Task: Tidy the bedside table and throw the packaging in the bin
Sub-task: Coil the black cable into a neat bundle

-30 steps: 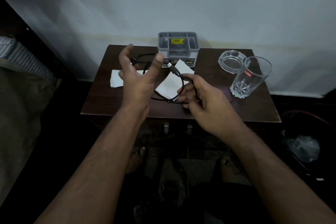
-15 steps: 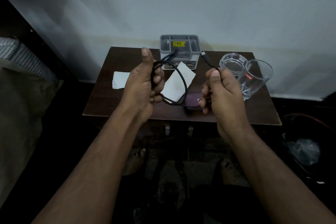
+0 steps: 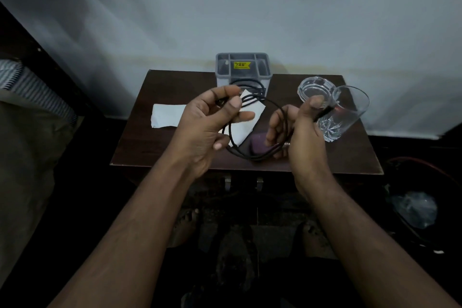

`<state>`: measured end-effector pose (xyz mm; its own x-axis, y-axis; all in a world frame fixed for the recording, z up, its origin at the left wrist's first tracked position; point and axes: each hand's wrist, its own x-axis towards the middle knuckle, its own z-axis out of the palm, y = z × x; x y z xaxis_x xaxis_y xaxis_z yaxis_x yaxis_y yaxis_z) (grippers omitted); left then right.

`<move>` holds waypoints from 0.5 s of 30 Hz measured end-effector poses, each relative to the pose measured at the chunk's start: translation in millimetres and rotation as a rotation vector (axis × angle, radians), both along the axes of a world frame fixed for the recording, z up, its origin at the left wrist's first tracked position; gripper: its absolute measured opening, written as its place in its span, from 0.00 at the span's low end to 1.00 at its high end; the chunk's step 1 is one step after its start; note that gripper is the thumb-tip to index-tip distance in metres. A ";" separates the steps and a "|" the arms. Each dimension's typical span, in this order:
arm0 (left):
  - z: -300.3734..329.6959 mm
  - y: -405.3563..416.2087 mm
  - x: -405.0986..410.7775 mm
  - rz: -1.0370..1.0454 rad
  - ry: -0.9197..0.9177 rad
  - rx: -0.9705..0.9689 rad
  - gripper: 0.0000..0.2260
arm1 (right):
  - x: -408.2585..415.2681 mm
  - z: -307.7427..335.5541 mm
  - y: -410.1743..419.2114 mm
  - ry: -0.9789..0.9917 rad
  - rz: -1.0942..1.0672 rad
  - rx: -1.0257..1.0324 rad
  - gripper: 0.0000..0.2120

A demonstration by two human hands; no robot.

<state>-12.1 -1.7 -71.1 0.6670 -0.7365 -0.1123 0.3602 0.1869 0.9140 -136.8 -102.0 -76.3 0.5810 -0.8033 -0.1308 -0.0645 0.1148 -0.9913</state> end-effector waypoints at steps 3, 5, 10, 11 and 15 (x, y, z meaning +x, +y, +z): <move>-3.8 -2.2 -0.7 0.093 -0.139 0.080 0.01 | 0.4 -3.6 -3.5 0.058 -0.006 0.000 0.39; -3.8 -2.9 0.6 0.150 -0.179 0.069 0.02 | 1.0 -4.9 -1.6 0.132 0.025 0.007 0.37; -4.8 -3.7 5.2 0.219 -0.154 -0.029 0.05 | 1.1 -11.7 3.9 0.125 0.214 0.134 0.33; -4.2 -4.2 5.3 0.218 -0.120 -0.057 0.05 | 1.0 -12.1 3.4 0.108 0.238 0.142 0.34; -1.5 -5.4 5.8 0.173 -0.038 -0.042 0.10 | -0.7 -7.7 -2.2 -0.004 0.214 0.157 0.30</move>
